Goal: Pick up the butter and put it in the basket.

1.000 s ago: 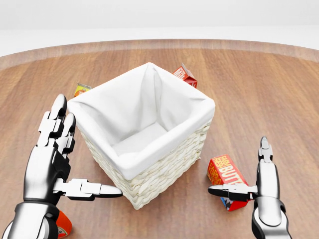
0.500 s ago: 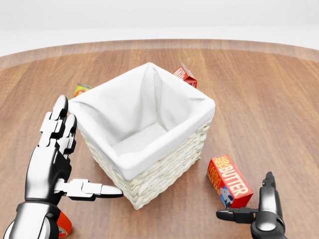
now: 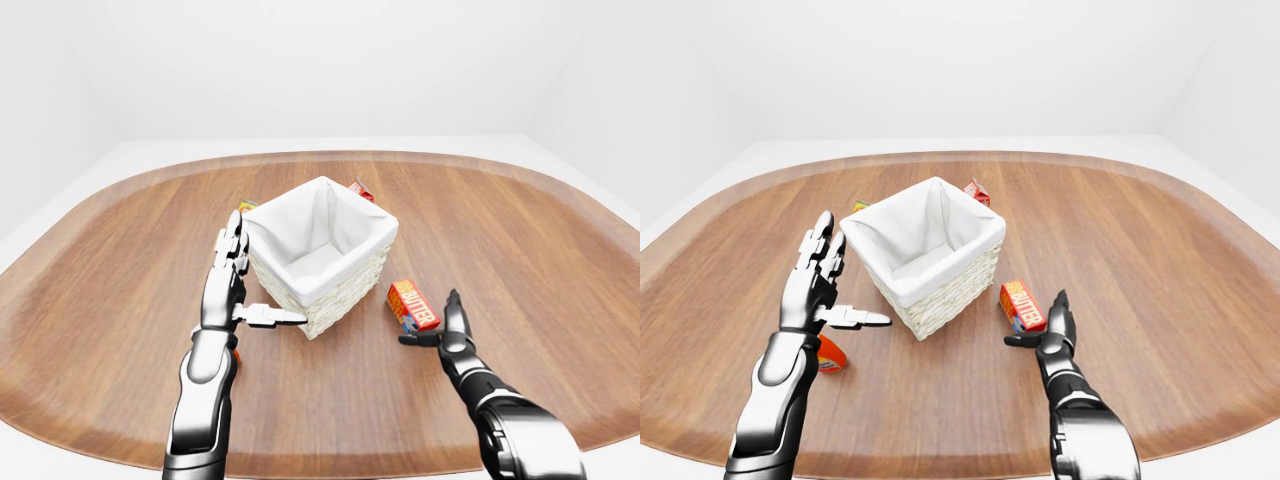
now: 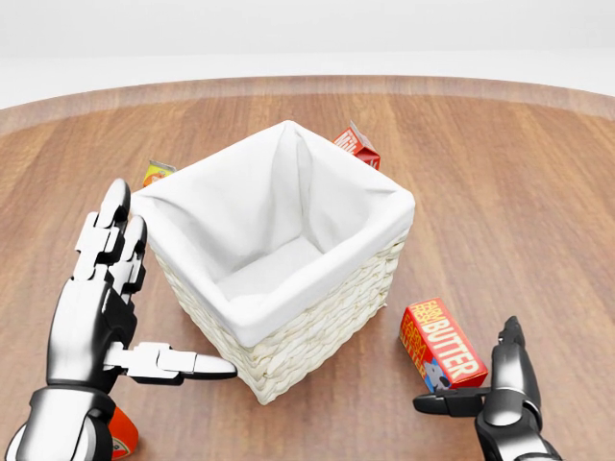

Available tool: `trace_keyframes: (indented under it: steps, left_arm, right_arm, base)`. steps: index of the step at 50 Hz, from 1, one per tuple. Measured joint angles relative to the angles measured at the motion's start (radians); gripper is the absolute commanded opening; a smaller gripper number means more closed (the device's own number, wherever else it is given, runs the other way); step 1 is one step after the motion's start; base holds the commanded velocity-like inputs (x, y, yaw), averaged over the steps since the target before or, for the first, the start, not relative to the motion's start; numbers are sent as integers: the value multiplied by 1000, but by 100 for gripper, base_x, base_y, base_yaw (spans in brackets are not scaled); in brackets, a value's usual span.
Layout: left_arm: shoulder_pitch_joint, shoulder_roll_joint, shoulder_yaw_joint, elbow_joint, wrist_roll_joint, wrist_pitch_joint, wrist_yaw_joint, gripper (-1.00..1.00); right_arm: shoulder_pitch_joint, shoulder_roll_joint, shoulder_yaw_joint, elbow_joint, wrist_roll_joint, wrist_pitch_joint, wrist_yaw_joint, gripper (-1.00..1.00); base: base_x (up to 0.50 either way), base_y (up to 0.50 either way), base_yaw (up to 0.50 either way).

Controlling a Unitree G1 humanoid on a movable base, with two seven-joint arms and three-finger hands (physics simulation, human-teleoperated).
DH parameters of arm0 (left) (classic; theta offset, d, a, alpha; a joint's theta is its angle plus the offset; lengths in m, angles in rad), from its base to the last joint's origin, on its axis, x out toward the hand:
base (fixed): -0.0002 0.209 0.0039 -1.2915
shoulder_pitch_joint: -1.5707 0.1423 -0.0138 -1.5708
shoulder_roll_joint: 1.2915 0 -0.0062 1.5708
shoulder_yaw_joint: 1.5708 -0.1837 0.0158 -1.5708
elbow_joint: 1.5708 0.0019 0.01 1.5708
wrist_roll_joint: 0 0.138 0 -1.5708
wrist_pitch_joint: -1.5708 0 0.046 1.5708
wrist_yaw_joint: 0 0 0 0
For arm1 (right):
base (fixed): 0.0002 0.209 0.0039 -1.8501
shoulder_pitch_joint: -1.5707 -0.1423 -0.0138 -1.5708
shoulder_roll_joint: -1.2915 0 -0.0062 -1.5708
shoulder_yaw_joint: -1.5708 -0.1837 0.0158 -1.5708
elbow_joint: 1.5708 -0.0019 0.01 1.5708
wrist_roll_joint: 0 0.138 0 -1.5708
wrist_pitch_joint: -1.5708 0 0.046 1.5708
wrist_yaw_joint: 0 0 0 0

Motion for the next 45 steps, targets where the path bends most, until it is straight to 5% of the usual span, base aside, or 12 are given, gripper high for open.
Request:
trace_keyframes:
  steps: [35, 41, 45]
  left_arm:
    - [-2, 3, 12, 3, -7, 0, 3, 100]
    - [-5, 5, 17, 2, -11, 0, 4, 100]
    - [-6, 6, 20, -1, -13, 0, 6, 100]
  right_arm:
    - [-70, 13, 18, 28, -174, 0, -8, 100]
    - [-64, 16, 14, 29, -174, 0, 7, 49]
    - [-62, 13, 3, 21, -173, 0, 9, -29]
  base:
    - [0, 0, 0]
    - [0, 0, 0]
    - [0, 0, 0]
